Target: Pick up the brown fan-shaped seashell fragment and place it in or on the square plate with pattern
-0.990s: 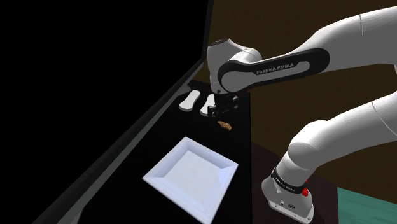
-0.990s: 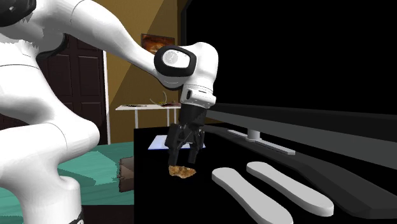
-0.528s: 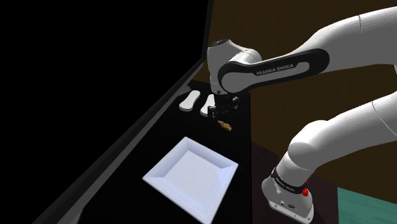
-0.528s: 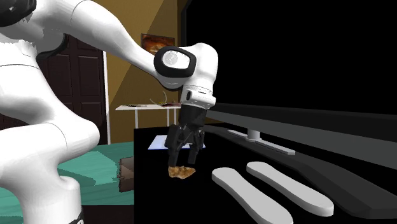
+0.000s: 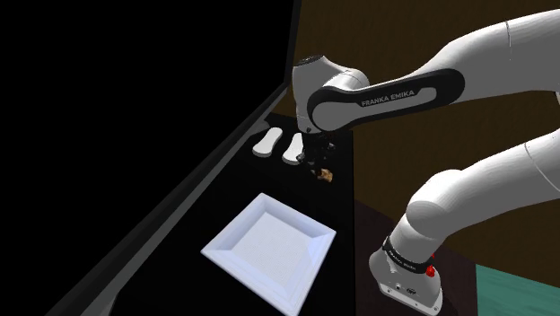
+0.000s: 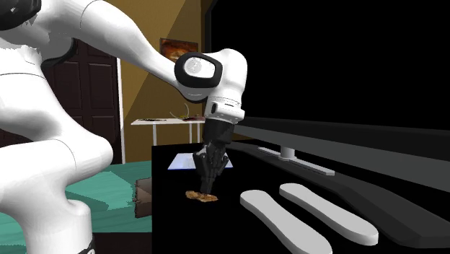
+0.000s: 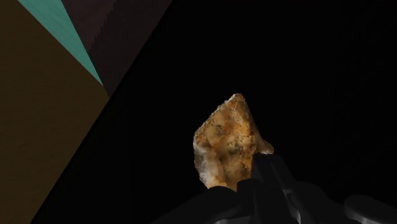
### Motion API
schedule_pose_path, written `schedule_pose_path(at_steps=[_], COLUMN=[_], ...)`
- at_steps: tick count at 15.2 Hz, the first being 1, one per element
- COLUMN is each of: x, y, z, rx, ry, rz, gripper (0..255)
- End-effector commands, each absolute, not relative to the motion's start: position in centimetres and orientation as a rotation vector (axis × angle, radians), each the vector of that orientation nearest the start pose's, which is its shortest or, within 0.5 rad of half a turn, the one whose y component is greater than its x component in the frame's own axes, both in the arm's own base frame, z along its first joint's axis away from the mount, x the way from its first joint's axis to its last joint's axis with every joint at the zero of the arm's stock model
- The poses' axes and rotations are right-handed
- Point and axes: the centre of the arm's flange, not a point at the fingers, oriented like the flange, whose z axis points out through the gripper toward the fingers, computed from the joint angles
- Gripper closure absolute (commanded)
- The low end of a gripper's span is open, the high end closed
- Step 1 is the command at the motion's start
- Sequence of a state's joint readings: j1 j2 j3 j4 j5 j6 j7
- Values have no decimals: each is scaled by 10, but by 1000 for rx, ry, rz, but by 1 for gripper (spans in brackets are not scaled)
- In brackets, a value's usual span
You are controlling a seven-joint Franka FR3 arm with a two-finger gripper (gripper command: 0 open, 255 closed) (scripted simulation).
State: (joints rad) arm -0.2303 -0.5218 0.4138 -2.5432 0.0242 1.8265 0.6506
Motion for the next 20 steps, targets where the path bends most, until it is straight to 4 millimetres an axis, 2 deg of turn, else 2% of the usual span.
schedule_pose_path(at_steps=[1,2,3,6,14,20], x=[359,359,359,277,283,283], y=[68,68,68,48,42,42], z=[417,417,417,443,404,404], rx=[-3258,-3258,-3258,-3206,-3206,-3206], ry=[919,919,919,517,517,517], rz=[247,247,247,-272,-272,-272], gripper=[255,255,0,0,0,0])
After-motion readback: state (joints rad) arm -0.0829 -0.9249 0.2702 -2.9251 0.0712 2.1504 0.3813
